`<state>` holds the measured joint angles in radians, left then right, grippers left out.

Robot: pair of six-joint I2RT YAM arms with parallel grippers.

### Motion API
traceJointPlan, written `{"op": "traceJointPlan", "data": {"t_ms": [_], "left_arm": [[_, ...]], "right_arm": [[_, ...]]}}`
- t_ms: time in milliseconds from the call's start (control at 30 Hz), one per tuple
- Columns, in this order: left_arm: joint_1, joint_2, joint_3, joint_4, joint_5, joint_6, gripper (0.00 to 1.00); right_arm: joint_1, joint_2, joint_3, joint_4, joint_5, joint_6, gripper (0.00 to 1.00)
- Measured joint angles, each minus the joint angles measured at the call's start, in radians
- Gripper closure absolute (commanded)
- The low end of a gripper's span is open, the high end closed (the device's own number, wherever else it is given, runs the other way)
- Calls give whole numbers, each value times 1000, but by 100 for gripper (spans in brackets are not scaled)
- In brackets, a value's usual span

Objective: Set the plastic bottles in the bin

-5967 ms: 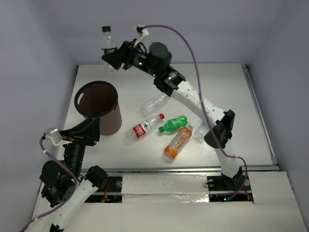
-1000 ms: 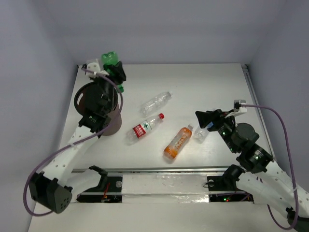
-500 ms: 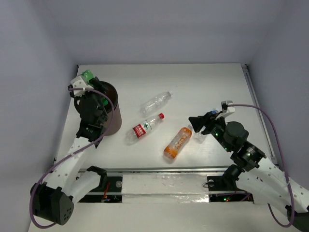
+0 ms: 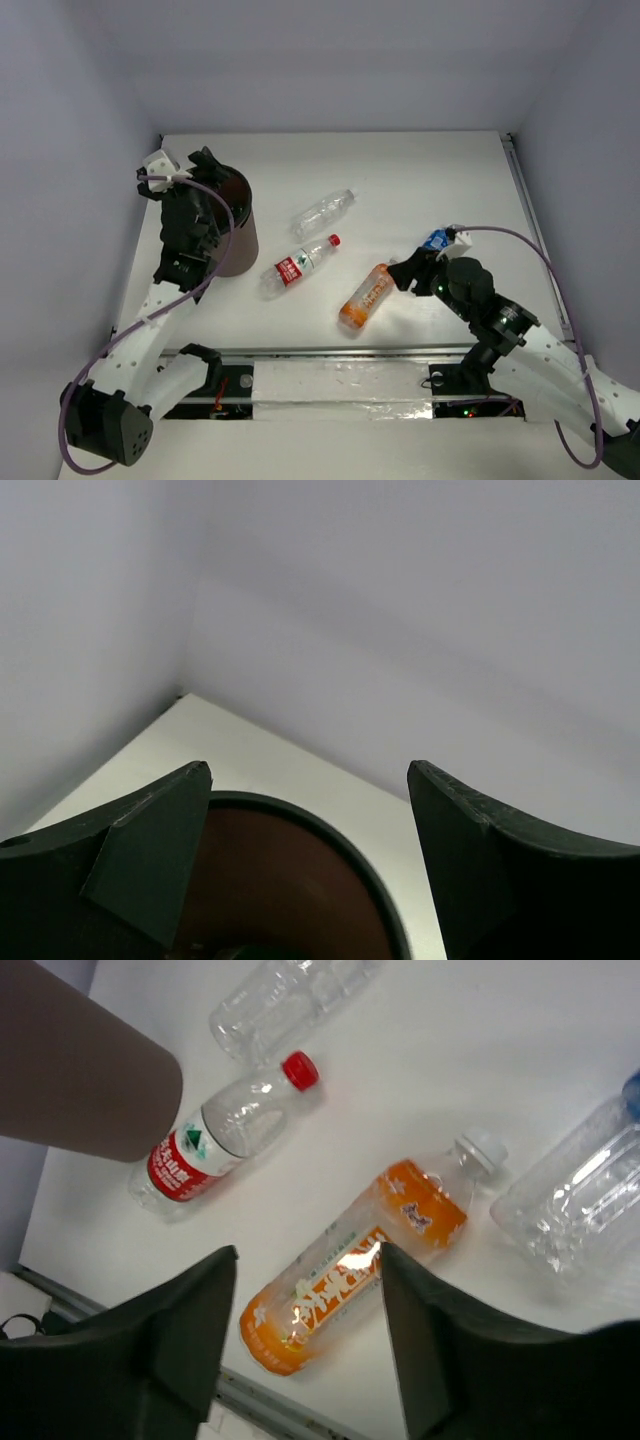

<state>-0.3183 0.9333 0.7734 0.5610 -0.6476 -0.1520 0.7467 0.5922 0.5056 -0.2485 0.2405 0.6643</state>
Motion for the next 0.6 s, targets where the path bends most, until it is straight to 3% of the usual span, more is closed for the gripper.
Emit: {"op": "traceJointPlan", "data": {"t_ms": [33,167,267,400,533,600], "left_arm": [[0,-9,9,-13,19,-10,25],[-8,-64,59,-83,139,-50,34],[-51,-111,101,-151,245,-75,48],[-100,-174,138,-257,442,-98,79],[-101,-213,141,-386,667,-103,79],[-101,-233,122,-438,779,-100,72]], "right_arm": [[0,0,-11,-16,-4,18,16],[0,10,-31,-66,-13,78,11],[0,42,-31,-87,-13,114,11],[0,108,-31,-107,-13,154,9],[0,218,-31,-94,-22,192,0],[0,301,-29,-72,-34,214,0]]}}
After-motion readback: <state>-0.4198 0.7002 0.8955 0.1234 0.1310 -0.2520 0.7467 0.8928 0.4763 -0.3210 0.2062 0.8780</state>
